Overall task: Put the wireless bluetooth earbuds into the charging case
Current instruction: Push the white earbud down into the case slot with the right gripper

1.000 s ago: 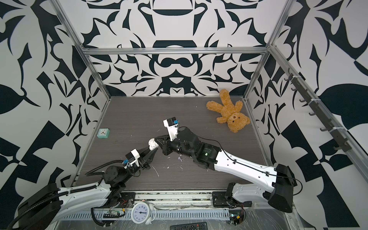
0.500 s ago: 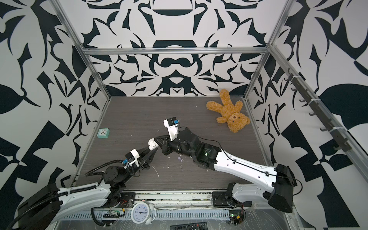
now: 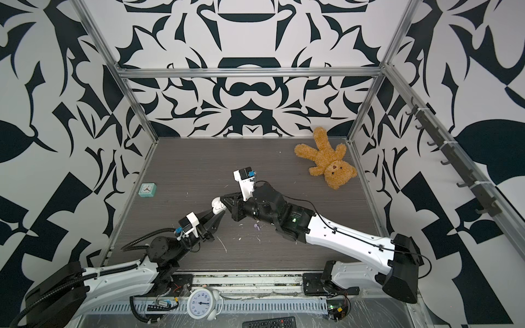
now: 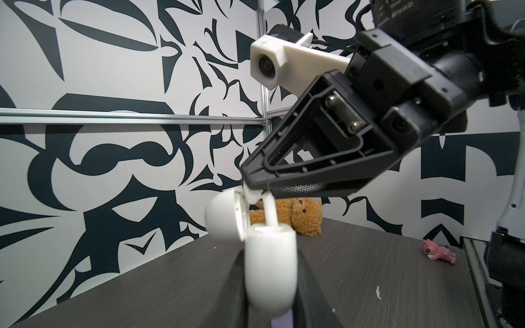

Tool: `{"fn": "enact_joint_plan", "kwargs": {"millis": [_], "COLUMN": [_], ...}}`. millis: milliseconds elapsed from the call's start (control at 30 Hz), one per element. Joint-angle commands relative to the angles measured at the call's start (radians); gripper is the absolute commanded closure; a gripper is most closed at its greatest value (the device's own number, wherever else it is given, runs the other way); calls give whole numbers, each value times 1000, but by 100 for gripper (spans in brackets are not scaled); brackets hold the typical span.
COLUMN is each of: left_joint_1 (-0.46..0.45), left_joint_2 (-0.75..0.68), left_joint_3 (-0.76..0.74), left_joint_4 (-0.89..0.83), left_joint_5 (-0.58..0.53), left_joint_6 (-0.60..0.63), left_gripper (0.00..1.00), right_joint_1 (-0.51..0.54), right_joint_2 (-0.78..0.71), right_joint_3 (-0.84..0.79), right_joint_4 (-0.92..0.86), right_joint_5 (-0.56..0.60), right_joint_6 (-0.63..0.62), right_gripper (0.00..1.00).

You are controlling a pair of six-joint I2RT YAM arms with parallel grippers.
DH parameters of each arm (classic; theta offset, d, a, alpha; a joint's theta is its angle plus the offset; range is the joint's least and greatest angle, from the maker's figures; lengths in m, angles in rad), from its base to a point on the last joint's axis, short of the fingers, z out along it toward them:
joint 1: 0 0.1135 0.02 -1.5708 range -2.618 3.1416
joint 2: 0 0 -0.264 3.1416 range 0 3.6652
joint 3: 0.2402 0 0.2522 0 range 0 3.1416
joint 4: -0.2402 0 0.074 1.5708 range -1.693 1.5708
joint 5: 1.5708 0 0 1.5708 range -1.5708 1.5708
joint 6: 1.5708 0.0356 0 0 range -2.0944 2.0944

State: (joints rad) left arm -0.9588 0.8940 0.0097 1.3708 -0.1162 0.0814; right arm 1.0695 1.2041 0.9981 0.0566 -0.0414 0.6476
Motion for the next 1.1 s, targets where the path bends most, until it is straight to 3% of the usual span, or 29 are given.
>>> {"fn": "enact_joint_plan", "kwargs": {"millis": [0, 900, 1067], "left_joint_1": [-3, -3, -3], "left_joint_2": [-1, 2, 0], "left_joint_3": [7, 14, 15], "left_joint_4": [54, 56, 56], "left_joint_5": [-10, -4, -3], "left_joint_6": [-3, 8, 10], "left_gripper": [100, 100, 100], "right_joint_1": [4, 13, 13], "right_joint_2": [-38, -42, -47], "right_joint_3": [-1, -24, -33], "right_joint_4": [16, -15, -20], "right_joint_5": [1, 3, 8], "right_joint_6": [7, 16, 19], "right_gripper": [86, 87, 78]}}
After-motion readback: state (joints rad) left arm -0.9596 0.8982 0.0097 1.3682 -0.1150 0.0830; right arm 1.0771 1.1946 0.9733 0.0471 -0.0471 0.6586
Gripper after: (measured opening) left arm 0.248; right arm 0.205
